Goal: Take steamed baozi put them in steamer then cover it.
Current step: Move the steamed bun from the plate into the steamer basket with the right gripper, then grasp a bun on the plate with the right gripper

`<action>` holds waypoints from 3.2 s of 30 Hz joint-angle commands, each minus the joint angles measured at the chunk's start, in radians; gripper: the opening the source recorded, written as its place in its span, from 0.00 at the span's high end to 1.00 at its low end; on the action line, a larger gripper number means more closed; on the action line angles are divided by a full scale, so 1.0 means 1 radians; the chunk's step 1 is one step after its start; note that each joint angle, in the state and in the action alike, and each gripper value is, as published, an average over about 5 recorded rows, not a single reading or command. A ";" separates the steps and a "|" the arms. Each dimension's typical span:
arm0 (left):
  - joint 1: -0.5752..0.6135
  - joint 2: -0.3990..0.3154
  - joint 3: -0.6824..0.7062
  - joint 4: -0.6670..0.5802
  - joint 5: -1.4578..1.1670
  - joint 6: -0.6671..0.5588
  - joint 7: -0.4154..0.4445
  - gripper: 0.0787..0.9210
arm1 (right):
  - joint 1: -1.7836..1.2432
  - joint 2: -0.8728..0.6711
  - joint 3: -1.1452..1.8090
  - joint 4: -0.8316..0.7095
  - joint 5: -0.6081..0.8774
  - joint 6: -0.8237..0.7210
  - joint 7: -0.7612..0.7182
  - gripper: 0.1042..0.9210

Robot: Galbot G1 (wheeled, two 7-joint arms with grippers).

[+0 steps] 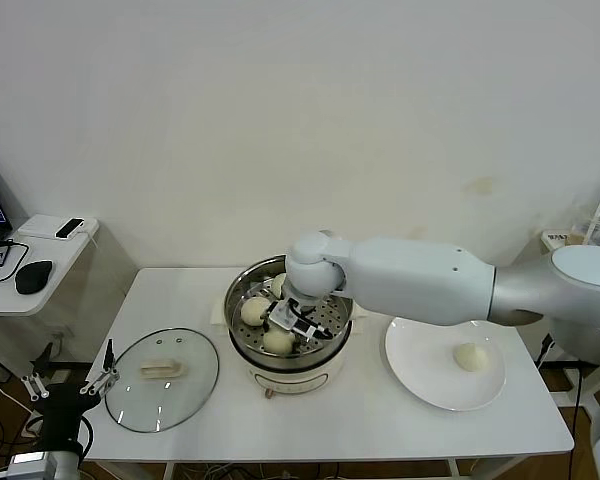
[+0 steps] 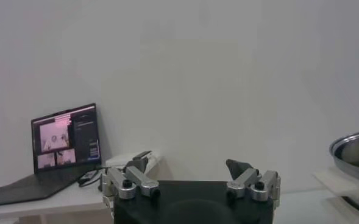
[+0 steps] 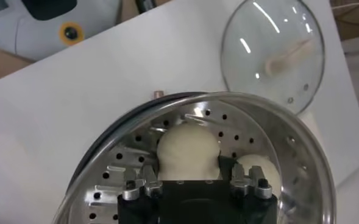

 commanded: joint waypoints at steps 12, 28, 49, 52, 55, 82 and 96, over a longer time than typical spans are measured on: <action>-0.014 0.029 0.003 0.014 -0.001 0.000 0.002 0.12 | 0.064 -0.149 0.145 0.020 0.108 -0.120 -0.048 0.12; -0.038 0.079 0.051 0.041 0.009 -0.004 0.003 0.12 | -0.042 -0.681 0.237 0.146 0.107 -0.297 -0.084 0.12; -0.052 0.094 0.083 0.067 0.037 0.003 0.005 0.12 | -0.862 -0.768 0.894 -0.009 -0.216 -0.233 -0.048 0.12; -0.053 0.091 0.083 0.067 0.041 0.004 0.005 0.12 | -0.871 -0.733 0.898 -0.050 -0.231 -0.235 -0.041 0.12; -0.052 0.088 0.084 0.066 0.044 0.004 0.005 0.12 | -0.865 -0.698 0.897 -0.089 -0.242 -0.235 -0.035 0.12; -0.055 0.082 0.084 0.074 0.052 0.007 0.008 0.12 | -0.784 -0.528 0.857 -0.254 -0.317 -0.243 -0.019 0.16; -0.053 0.080 0.082 0.075 0.051 0.006 0.008 0.12 | -0.760 -0.554 0.848 -0.238 -0.292 -0.252 -0.068 0.45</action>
